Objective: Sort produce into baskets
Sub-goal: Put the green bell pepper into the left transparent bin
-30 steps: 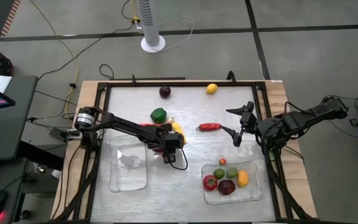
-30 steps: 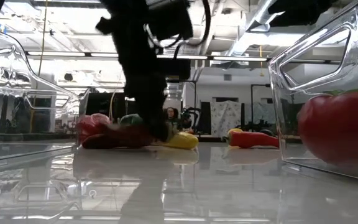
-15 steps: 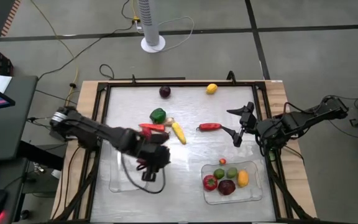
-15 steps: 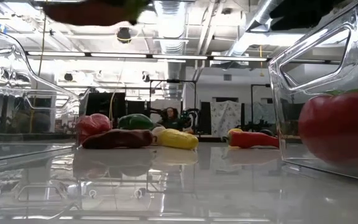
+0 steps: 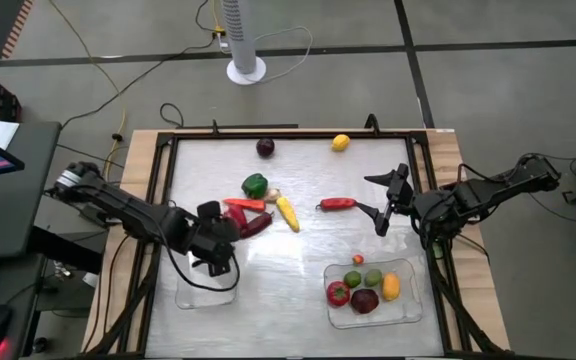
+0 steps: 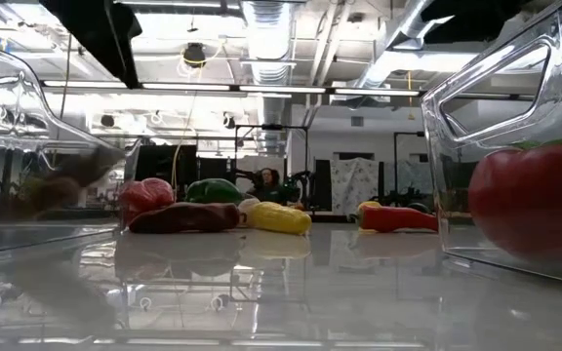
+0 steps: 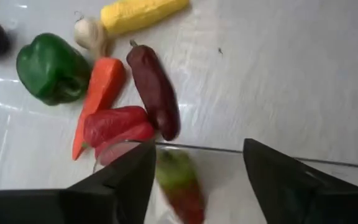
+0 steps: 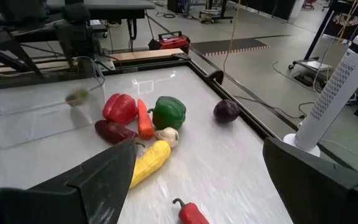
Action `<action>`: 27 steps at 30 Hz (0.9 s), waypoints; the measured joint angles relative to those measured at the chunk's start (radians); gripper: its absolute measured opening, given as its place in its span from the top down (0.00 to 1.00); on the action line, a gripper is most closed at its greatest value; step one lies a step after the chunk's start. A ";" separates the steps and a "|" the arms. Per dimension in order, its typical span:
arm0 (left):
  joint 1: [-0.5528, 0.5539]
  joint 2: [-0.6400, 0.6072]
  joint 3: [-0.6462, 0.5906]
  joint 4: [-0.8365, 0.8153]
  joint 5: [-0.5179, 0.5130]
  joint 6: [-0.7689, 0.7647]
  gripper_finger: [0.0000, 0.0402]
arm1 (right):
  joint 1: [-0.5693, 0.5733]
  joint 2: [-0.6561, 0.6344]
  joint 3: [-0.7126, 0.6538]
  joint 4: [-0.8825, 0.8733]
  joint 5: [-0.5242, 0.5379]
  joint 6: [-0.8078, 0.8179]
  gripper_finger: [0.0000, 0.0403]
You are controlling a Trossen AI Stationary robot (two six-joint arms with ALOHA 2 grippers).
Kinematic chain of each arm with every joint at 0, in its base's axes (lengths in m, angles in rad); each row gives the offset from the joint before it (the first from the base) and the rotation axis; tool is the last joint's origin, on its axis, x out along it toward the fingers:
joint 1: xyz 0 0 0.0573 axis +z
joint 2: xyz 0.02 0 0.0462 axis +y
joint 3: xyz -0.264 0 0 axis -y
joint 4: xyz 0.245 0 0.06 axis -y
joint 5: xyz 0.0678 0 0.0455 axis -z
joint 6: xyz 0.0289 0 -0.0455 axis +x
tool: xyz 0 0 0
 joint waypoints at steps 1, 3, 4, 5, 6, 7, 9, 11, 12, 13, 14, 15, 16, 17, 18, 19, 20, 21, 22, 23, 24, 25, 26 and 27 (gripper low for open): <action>0.005 -0.005 -0.001 0.001 -0.020 0.006 0.39 | 0.000 0.000 0.000 0.000 0.000 -0.001 0.06; 0.030 -0.012 -0.001 0.015 -0.093 0.032 0.36 | -0.002 0.000 0.000 0.000 0.000 -0.003 0.06; 0.049 -0.012 -0.001 0.025 -0.119 0.051 0.35 | -0.003 0.000 0.000 0.000 0.000 -0.003 0.06; 0.075 -0.011 -0.001 0.036 -0.127 0.071 0.35 | -0.006 0.000 0.000 0.000 0.000 -0.002 0.06; 0.107 -0.004 -0.001 0.049 -0.119 0.097 0.34 | -0.007 0.000 0.000 0.000 0.000 -0.002 0.06; 0.147 0.004 -0.001 0.068 -0.104 0.123 0.34 | -0.007 0.000 0.000 0.000 0.000 -0.003 0.06; 0.226 0.027 -0.001 0.112 -0.069 0.185 0.34 | -0.007 0.000 0.000 -0.001 0.000 -0.003 0.06; 0.309 0.060 -0.001 0.157 -0.036 0.245 0.34 | -0.007 0.000 0.000 -0.001 0.000 -0.002 0.06; 0.351 0.078 -0.001 0.181 -0.023 0.272 0.34 | -0.007 0.000 0.000 -0.001 0.000 -0.002 0.06; 0.387 0.095 -0.001 0.200 -0.019 0.292 0.34 | -0.007 0.000 0.000 -0.001 0.000 -0.002 0.06; 0.424 0.112 -0.001 0.218 -0.018 0.309 0.34 | -0.005 0.000 0.000 -0.002 0.000 -0.002 0.06; 0.458 0.127 -0.001 0.243 -0.018 0.331 0.34 | -0.005 0.000 0.000 -0.003 0.000 -0.003 0.06; 0.489 0.139 -0.001 0.274 -0.018 0.354 0.34 | -0.005 0.000 0.000 -0.005 0.000 -0.003 0.06; 0.517 0.150 -0.001 0.304 -0.018 0.376 0.34 | -0.005 0.000 0.000 -0.005 0.000 -0.007 0.06; 0.543 0.159 -0.001 0.331 -0.012 0.398 0.33 | -0.005 0.000 0.000 -0.005 0.000 -0.011 0.06; 0.567 0.165 -0.001 0.359 0.000 0.417 0.33 | -0.005 0.000 0.000 -0.006 0.000 -0.015 0.06; 0.592 0.166 -0.001 0.381 0.020 0.432 0.32 | -0.005 0.000 0.000 -0.007 0.000 -0.018 0.06; 0.615 0.166 -0.001 0.393 0.039 0.447 0.31 | -0.005 0.000 0.000 -0.009 0.000 -0.018 0.06; 0.637 0.166 -0.004 0.411 0.058 0.456 0.29 | -0.005 0.000 0.000 -0.012 0.000 -0.018 0.06; 0.659 0.166 -0.011 0.441 0.078 0.463 0.27 | -0.005 0.000 0.000 -0.014 0.000 -0.018 0.06; 0.682 0.166 -0.019 0.457 0.106 0.470 0.26 | -0.005 0.000 0.000 -0.017 0.000 -0.020 0.06; 0.703 0.166 -0.028 0.461 0.136 0.472 0.24 | -0.005 0.000 0.000 -0.019 0.000 -0.023 0.06; 0.723 0.166 -0.038 0.463 0.165 0.472 0.22 | -0.005 0.000 0.000 -0.018 0.000 -0.027 0.06; 0.740 0.166 -0.052 0.479 0.196 0.472 0.20 | -0.006 0.000 0.000 -0.018 0.000 -0.029 0.06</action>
